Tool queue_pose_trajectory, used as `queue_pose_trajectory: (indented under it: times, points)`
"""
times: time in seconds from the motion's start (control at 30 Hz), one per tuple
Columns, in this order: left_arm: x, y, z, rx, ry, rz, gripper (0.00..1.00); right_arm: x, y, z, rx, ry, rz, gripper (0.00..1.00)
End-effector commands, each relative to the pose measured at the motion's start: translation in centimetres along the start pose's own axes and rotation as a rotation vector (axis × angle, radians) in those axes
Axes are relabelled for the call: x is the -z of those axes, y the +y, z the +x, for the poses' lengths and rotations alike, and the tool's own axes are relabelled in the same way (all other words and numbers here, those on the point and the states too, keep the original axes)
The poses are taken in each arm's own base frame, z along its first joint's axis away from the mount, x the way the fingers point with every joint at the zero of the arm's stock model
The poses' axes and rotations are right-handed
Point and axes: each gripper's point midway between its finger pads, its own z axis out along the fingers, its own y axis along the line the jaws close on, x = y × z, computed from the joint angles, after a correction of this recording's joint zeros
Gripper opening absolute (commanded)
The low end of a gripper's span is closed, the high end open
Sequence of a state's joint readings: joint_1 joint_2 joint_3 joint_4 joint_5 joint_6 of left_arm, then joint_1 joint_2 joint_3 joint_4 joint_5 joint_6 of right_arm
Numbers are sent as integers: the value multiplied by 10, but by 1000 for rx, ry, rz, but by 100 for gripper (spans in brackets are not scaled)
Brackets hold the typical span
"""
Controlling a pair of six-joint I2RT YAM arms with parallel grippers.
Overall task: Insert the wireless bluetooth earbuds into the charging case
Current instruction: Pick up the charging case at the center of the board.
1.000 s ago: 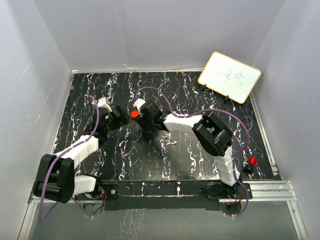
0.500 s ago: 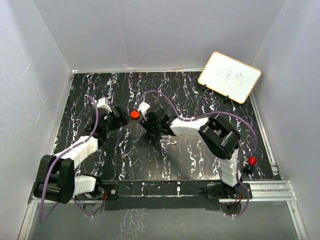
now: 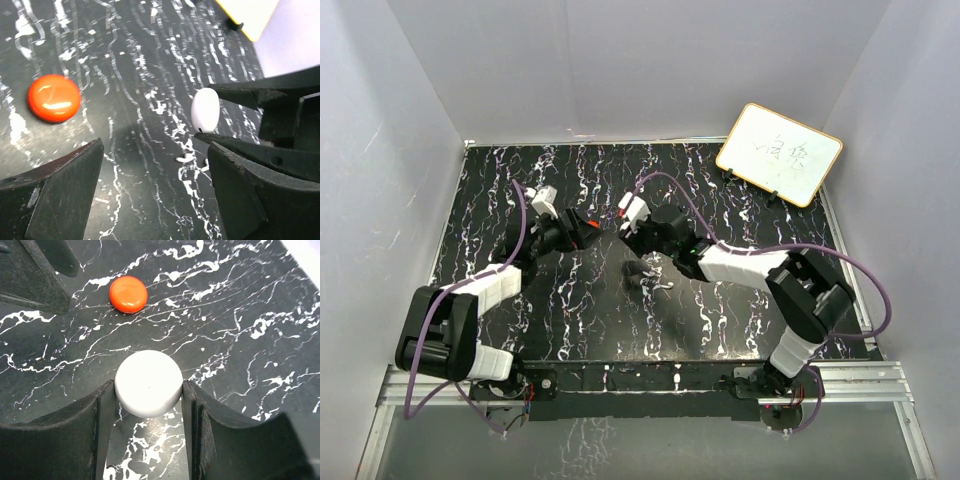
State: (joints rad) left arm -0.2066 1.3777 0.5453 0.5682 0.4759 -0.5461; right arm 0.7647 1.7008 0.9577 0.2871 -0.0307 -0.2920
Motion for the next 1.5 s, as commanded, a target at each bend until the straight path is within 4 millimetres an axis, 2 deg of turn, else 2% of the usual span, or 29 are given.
queue_pose_trajectory:
  times: [0.0,0.17,0.3,0.5,0.8,1.2,1.47]
  points:
    - [1,-44,-21,-78,-39,225,82,21,-21,-61,68,-254,4,32]
    - [6,-63,-24,-119,-57,346,80,30,-22,-63,138,-299,6,31]
    - [7,-73,-21,-127,-54,426,75,34,-18,-64,170,-321,-11,31]
    - [1,-76,-15,-109,-21,492,66,44,-12,-71,217,-383,-31,31]
    - [-4,-81,-6,-65,16,548,65,47,-6,-72,239,-401,-57,28]
    - [-12,-101,-4,-112,66,576,65,42,-4,-69,254,-373,-62,27]
    - [-23,-101,6,-145,118,540,65,38,1,-67,265,-360,-73,27]
